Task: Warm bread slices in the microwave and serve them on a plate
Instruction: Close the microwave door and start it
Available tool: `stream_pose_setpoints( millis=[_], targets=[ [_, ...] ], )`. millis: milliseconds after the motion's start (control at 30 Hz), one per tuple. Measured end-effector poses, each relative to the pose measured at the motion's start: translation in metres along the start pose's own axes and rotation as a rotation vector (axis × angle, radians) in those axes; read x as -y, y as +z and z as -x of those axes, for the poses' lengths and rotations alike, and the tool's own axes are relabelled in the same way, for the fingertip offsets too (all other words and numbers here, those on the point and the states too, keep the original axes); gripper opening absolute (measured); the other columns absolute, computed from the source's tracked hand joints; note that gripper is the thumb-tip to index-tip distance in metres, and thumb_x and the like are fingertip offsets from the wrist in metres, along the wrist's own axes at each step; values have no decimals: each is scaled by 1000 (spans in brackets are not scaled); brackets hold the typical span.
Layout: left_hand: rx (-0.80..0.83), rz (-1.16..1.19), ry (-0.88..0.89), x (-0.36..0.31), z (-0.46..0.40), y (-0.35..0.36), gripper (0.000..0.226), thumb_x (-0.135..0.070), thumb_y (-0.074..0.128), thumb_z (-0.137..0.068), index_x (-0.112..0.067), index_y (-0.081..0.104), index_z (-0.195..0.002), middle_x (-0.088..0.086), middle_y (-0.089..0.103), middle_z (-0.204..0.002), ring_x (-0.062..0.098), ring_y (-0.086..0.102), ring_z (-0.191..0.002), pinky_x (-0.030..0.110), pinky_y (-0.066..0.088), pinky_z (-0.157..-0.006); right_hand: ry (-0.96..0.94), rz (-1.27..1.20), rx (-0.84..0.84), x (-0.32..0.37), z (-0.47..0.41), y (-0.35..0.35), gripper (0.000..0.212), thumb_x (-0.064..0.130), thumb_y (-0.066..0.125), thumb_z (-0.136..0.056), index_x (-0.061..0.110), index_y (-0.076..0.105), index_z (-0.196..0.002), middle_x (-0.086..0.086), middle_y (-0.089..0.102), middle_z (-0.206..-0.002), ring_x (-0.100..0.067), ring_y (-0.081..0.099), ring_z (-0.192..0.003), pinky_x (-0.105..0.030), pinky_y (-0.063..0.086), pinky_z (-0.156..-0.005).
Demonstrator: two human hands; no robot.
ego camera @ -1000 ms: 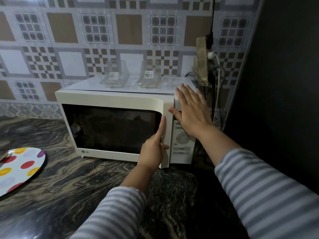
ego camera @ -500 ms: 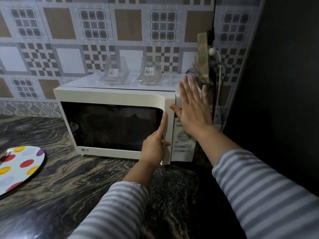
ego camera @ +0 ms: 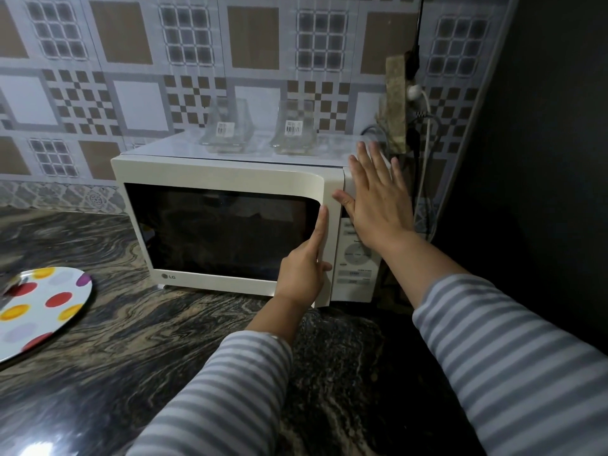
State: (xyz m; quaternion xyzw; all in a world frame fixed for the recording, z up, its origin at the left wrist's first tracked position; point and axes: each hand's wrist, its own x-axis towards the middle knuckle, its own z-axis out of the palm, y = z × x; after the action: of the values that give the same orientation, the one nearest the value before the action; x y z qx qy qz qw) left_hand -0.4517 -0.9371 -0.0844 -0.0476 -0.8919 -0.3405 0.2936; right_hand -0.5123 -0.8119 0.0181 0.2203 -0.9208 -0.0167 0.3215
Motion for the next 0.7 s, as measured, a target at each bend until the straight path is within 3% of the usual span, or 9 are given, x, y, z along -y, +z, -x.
stream_pose_setpoints(
  millis=[233, 500, 700],
  targets=[
    [23, -6, -3, 0, -2, -2, 113, 5, 50, -86, -72, -24, -125, 2, 69, -102, 4, 69, -77, 33, 55, -78, 10, -23, 21, 1, 0, -2, 73, 57, 10, -95, 13, 10, -153, -4, -3, -162, -17, -9, -148, -40, -5, -120],
    [50, -37, -29, -2, -14, -1, 120, 3, 56, -87, -72, -31, -120, 1, 62, -84, 8, 62, -66, 39, 55, -73, 21, -51, -27, 3, -3, -2, 62, 49, 21, -100, 11, 25, -149, -7, 10, -161, -20, 1, -149, -42, -1, -121],
    [81, -23, -24, -1, -14, -2, 121, 3, 58, -87, -71, -32, -121, 7, 66, -102, 12, 60, -72, 42, 55, -75, 35, -17, -7, 2, -3, -1, 65, 51, 18, -100, 12, 15, -152, -7, 1, -162, -21, -9, -148, -44, -7, -119]
  ],
)
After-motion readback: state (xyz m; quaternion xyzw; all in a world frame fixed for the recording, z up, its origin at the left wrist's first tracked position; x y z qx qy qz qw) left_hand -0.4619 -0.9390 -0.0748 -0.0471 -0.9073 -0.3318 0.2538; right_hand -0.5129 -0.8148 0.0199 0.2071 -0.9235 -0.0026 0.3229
